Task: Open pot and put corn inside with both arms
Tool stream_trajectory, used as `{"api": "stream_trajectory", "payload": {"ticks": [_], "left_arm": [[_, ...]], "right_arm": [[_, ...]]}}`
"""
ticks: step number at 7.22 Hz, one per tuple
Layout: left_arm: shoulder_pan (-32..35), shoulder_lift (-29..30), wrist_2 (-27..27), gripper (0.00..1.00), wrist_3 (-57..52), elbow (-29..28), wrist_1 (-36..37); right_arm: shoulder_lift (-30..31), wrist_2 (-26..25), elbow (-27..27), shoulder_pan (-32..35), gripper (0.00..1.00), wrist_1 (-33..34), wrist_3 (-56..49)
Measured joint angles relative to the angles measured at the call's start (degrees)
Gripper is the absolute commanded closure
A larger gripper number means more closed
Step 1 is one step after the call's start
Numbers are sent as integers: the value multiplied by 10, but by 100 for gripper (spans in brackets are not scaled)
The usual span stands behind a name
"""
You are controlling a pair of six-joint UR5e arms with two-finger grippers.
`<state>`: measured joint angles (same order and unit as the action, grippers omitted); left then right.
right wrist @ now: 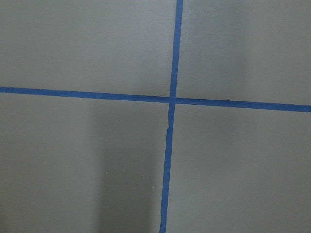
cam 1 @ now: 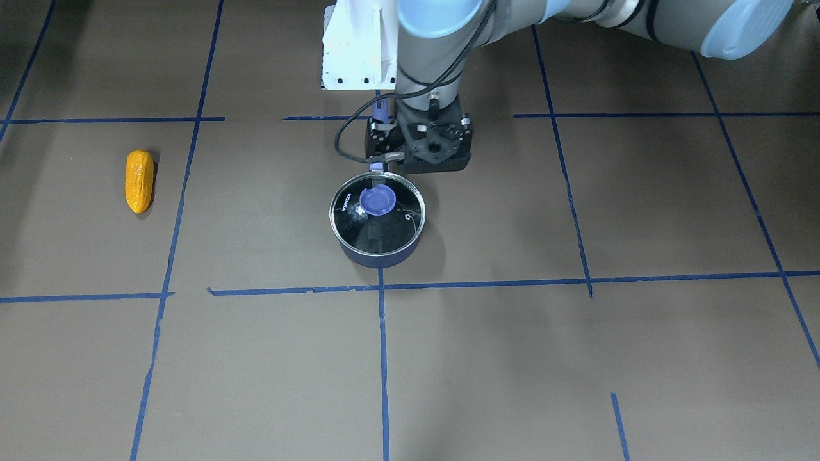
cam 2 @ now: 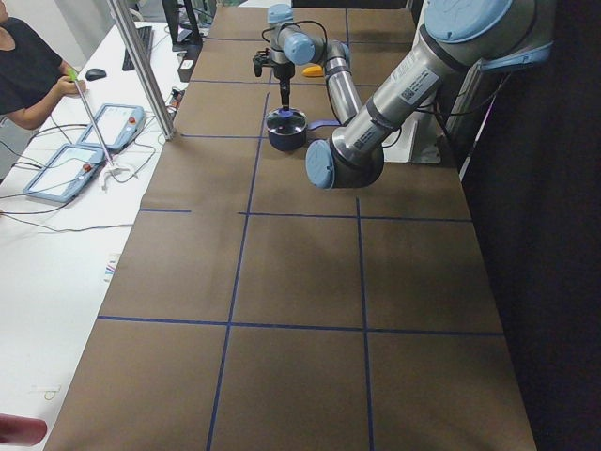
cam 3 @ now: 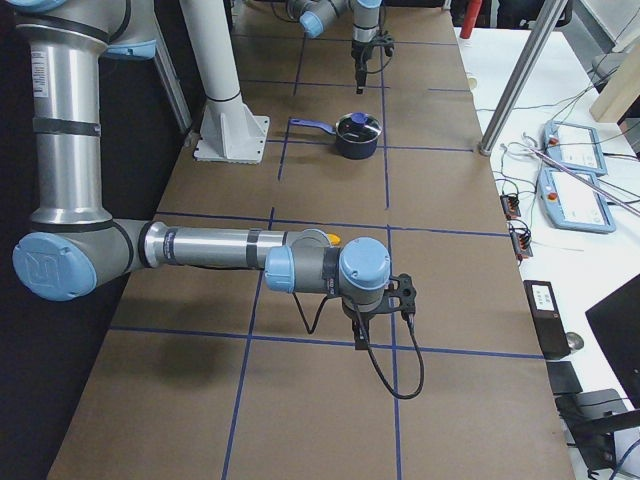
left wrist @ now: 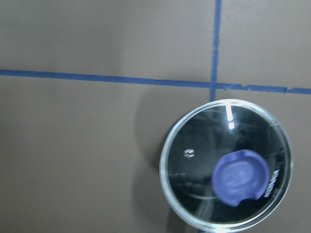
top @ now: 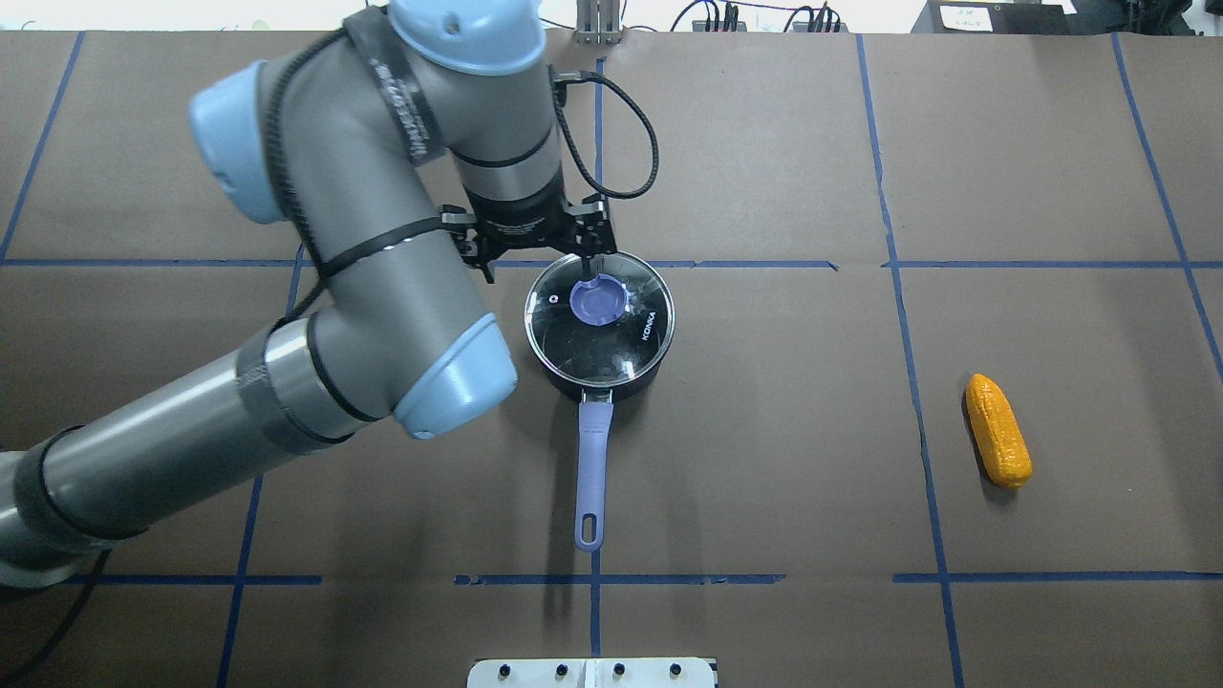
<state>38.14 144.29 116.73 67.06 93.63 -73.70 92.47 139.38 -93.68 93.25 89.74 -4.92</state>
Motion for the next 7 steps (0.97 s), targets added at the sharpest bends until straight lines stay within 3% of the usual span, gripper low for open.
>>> {"api": "stream_trajectory", "payload": {"ticks": [3, 7], "left_arm": [[-16, 33, -8, 0, 31, -75, -55], [-33, 40, -27, 0, 37, -118, -90]], "right_arm": [[-1, 0, 0, 0, 0, 0, 0], [-5, 0, 1, -1, 0, 0, 0]]}}
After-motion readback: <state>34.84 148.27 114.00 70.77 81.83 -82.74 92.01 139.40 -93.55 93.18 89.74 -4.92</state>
